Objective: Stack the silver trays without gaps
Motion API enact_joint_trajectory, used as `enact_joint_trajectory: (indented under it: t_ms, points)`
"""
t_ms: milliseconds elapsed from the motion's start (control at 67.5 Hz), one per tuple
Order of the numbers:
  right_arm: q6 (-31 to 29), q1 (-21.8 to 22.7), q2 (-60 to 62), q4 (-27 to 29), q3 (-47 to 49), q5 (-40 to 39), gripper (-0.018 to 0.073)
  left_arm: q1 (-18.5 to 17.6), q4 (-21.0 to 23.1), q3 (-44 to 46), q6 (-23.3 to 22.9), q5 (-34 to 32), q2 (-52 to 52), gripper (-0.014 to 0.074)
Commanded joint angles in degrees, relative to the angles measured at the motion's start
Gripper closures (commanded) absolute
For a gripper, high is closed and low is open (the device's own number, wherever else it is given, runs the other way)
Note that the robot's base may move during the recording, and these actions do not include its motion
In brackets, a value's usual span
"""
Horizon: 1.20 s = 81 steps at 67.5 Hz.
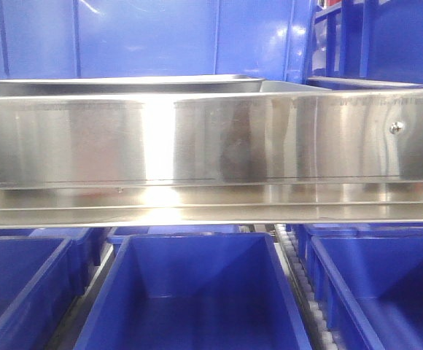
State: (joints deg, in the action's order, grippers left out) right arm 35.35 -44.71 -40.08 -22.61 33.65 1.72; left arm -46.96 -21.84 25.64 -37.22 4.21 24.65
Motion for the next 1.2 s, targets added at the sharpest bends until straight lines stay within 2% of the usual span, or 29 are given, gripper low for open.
enact_joint_trajectory:
  t_ms: [0, 133, 607, 637, 681, 711, 741, 800, 889, 1022, 1185]
  points:
    - [-0.6, 0.1, 2.9, -0.8, -0.2, -1.7, 0.0574, -0.5, -4.2, 0.0, 0.2, -0.2, -3.2, 0.0605]
    - [-0.6, 0.1, 5.0, -0.8, -0.2, -1.7, 0.0574, -0.5, -7.0, 0.0, 0.2, -0.5, -5.8, 0.0605]
    - [-0.6, 0.1, 5.4, -0.6, -0.2, -2.2, 0.0574, -0.5, -7.0, 0.0, 0.2, -0.5, -6.3, 0.0605]
    - [-0.6, 0.1, 5.4, 1.4, -0.3, -2.2, 0.0574, -0.5, -7.0, 0.0, 0.2, -0.5, -6.3, 0.0605]
    - [-0.6, 0.2, 5.5, 9.5, -0.9, -2.2, 0.0575, -0.5, -7.0, 0.0, 0.2, -0.5, -6.3, 0.0605]
    - [-1.4, 1.1, 5.9, 11.9, -1.3, -2.0, 0.0575, -0.5, -7.0, 0.0, 0.2, -0.5, -6.3, 0.0605]
    - [-4.9, 2.6, 6.6, 12.3, -2.3, -1.7, 0.0575, -0.5, -7.0, 0.0, 0.2, -0.5, -6.3, 0.0605]
    - [-16.3, 6.2, 8.8, 14.7, -5.3, -2.9, 0.0575, -0.5, -7.0, 0.0, 0.2, -0.5, -6.3, 0.0605]
    - [-29.8, 14.1, 13.7, 24.7, -12.3, -5.6, 0.0575, -0.3, -7.0, 0.0, 0.2, -0.5, -6.3, 0.0605]
    - [-30.6, 26.5, 22.0, 24.8, -22.2, -7.2, 0.0575, -0.3, -7.0, 0.0, 0.2, -0.5, -6.3, 0.0605]
    - [-30.6, 37.8, 32.2, 24.8, -29.7, -5.2, 0.0575, -0.3, -7.0, 0.0, 0.2, -0.5, -6.3, 0.0605]
